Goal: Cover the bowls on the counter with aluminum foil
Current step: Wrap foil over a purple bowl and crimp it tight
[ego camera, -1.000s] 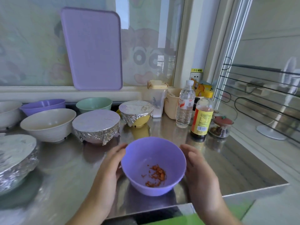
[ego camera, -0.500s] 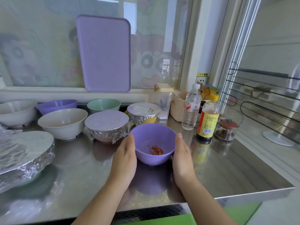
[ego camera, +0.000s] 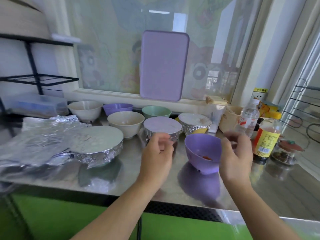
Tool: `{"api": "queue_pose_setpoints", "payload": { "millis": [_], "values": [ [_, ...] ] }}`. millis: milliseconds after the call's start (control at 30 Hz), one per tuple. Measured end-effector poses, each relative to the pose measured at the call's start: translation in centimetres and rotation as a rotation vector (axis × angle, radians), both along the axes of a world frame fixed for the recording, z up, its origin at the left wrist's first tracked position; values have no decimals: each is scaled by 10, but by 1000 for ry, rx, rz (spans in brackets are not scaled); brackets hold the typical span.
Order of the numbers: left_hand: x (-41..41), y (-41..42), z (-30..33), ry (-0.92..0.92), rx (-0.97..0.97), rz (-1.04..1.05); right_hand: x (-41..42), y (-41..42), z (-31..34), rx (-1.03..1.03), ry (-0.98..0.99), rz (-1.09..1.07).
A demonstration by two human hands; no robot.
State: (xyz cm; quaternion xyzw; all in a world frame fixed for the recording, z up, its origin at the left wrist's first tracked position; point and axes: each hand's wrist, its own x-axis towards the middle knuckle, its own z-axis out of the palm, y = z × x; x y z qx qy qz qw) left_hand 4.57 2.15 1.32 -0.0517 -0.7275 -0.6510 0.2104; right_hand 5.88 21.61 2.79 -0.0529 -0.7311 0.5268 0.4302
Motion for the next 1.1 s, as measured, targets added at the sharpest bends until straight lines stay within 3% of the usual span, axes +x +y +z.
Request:
{"api": "queue_pose_setpoints", "payload": {
  "millis": [167,300,533,733,1100],
  "values": [
    [35,-91,35,91,-137,137,12,-115,29,370,40,260],
    [54,-179,41,64,-202,268,11,-204,32,630,-6,465],
    [62,-326,21,-155,-323,545,-9,-343,31,1006,-28,693],
    [53,-372,-9,-357,-222,619,-35,-427,9,1376,-225,805],
    [42,-383,-31,-405,-54,510,-54,-444,4,1453,-264,670]
  ]
}}
